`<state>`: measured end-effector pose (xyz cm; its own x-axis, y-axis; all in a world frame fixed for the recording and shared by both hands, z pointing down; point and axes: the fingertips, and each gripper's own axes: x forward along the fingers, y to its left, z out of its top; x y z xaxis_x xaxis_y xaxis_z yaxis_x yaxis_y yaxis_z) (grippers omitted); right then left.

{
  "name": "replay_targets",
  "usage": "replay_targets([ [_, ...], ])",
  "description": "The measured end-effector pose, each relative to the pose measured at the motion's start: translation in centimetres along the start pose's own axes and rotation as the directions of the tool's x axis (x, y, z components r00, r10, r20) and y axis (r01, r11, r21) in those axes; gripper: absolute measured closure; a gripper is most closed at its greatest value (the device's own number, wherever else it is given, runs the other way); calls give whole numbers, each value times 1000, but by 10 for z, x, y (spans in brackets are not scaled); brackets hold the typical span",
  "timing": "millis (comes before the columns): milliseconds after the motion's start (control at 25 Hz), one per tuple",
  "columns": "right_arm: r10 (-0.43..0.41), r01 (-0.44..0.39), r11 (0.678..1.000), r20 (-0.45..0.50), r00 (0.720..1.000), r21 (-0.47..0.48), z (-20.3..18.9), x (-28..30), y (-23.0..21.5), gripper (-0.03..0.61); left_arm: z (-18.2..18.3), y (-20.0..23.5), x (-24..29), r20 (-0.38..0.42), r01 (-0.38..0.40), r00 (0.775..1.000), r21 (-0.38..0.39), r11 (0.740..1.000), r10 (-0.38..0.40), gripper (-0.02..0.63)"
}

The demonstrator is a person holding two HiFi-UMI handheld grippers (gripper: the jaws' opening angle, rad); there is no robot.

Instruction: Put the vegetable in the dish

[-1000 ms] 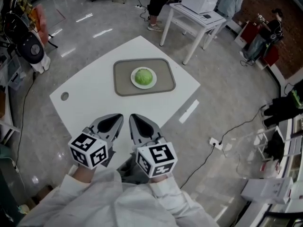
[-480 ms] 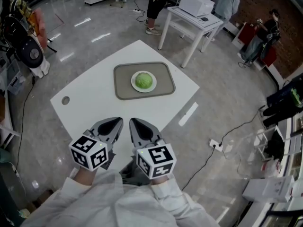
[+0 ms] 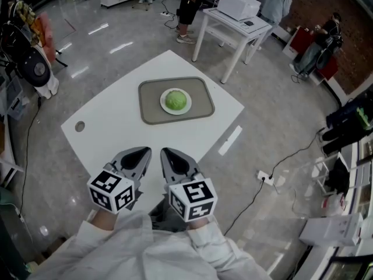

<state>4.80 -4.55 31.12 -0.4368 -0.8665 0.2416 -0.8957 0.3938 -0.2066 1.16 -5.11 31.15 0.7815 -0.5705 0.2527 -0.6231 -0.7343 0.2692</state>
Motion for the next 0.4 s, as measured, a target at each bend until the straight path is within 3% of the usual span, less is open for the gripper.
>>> replay_targets([
  [400,-15,15,1000,-11,1000,-22,-3,3,11,566,-4,-7,-3,-1,25,1000,12,1000,-25,606],
])
